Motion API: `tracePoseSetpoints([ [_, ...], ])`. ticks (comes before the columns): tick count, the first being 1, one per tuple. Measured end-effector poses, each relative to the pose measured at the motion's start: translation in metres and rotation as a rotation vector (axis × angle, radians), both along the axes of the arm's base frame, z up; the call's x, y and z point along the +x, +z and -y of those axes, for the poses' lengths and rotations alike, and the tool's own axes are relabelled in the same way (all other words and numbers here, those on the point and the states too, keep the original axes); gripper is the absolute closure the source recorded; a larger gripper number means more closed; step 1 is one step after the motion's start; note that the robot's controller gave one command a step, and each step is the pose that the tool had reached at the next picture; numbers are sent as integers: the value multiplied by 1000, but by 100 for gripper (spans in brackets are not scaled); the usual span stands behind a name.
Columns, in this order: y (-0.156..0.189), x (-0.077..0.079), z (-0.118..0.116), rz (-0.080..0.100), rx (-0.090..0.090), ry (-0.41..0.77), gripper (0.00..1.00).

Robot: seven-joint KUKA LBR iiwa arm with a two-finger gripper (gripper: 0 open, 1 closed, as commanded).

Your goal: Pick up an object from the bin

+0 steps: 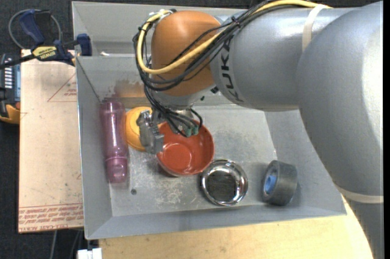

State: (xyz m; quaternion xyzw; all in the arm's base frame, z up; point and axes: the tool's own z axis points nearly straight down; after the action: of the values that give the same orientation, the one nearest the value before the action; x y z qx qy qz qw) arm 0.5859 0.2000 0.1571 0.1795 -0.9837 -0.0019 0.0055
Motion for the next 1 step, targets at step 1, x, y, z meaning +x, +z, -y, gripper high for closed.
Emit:
tracePoseSetpoints([
  [1,-2,7,9,1,1,13,100],
])
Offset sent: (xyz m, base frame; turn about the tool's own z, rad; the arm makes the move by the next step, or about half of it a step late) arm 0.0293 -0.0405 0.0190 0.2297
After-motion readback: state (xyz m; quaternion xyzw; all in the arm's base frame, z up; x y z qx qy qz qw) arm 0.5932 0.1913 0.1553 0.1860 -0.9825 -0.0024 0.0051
